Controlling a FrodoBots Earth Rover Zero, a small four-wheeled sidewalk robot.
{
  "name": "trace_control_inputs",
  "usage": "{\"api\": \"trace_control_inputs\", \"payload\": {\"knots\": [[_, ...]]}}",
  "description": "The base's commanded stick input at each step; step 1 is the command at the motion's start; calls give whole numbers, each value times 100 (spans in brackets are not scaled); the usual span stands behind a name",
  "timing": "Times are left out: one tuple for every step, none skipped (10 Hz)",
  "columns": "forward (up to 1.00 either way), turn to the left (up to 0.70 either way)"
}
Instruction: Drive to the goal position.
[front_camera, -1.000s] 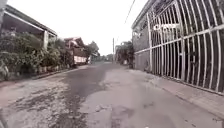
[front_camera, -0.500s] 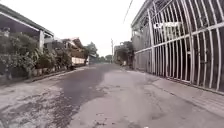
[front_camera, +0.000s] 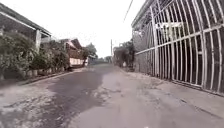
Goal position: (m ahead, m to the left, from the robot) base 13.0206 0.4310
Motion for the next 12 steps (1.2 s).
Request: {"api": "trace_control_inputs", "payload": {"knots": [[70,0],[70,0],[70,0],[70,0],[70,0],[70,0],[70,0],[70,0],[70,0],[70,6],[70,27],[70,30]]}}
